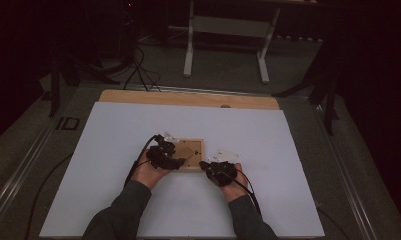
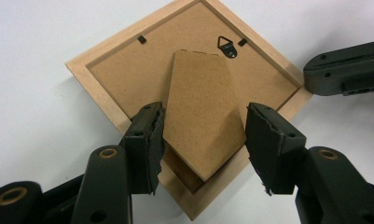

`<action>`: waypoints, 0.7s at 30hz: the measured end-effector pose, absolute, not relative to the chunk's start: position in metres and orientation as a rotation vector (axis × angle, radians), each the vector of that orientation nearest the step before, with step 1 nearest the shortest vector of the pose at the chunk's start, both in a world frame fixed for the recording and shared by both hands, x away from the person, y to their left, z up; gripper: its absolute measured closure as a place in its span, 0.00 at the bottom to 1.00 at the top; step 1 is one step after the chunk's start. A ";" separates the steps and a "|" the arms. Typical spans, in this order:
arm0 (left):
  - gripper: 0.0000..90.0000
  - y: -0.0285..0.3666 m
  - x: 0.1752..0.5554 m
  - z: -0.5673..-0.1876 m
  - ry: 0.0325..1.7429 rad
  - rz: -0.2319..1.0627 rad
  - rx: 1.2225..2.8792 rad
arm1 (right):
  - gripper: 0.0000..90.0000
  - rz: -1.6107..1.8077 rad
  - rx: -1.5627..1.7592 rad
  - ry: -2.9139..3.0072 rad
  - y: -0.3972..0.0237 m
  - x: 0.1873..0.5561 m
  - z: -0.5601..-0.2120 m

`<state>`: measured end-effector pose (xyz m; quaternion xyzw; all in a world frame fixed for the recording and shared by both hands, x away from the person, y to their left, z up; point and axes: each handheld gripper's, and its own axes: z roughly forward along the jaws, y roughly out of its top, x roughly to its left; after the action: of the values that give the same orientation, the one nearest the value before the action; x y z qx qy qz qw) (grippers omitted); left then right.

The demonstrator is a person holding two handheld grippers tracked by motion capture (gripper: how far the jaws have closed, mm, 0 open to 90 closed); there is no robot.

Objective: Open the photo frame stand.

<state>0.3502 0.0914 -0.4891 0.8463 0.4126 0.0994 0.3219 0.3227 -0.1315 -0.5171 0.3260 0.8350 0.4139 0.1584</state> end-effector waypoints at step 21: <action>0.56 0.087 0.354 -0.476 1.103 0.246 2.197 | 0.99 1.185 0.931 2.389 -0.131 0.323 -0.517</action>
<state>0.3538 0.0875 -0.4759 0.8397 0.4216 0.0939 0.3290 0.3227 -0.1315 -0.5172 0.3256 0.8351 0.4144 0.1578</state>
